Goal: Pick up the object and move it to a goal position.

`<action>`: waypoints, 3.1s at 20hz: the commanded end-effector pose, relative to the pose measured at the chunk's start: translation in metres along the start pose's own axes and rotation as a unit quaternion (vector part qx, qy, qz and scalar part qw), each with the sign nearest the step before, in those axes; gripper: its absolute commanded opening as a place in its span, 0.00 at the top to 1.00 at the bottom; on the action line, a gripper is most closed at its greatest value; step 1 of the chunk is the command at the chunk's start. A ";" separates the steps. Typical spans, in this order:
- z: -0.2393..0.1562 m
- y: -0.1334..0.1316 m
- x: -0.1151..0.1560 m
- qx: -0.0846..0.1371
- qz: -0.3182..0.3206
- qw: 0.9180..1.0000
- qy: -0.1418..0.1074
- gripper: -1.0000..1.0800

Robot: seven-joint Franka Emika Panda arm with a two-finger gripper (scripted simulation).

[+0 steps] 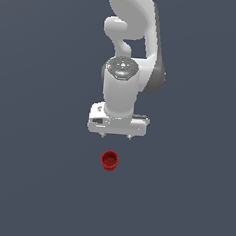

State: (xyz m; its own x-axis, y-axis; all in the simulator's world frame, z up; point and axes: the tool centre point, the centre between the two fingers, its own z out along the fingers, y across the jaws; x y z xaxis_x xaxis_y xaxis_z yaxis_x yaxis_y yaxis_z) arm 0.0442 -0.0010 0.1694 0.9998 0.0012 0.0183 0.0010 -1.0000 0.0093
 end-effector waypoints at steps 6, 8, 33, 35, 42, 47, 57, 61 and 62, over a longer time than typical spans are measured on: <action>0.038 0.010 0.032 0.003 0.048 0.999 -0.005 0.04; 0.047 0.013 0.038 0.003 0.058 0.998 -0.006 0.04; 0.120 0.018 0.051 0.004 0.085 0.996 -0.010 0.04; 0.124 0.018 0.051 0.004 0.086 0.996 -0.010 0.04; 0.123 0.019 0.052 0.004 0.086 0.996 -0.010 1.00; 0.123 0.019 0.052 0.004 0.086 0.996 -0.010 1.00; 0.114 0.018 0.048 0.004 0.086 0.996 -0.010 1.00; 0.100 0.018 0.041 0.004 0.086 0.996 -0.010 1.00; 0.095 0.018 0.039 0.004 0.086 0.996 -0.010 1.00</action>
State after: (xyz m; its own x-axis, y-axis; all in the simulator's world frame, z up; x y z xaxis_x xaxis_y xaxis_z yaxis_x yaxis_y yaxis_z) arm 0.0870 -0.0197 0.0673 0.9855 -0.1697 -0.0043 -0.1697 -0.9855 0.0006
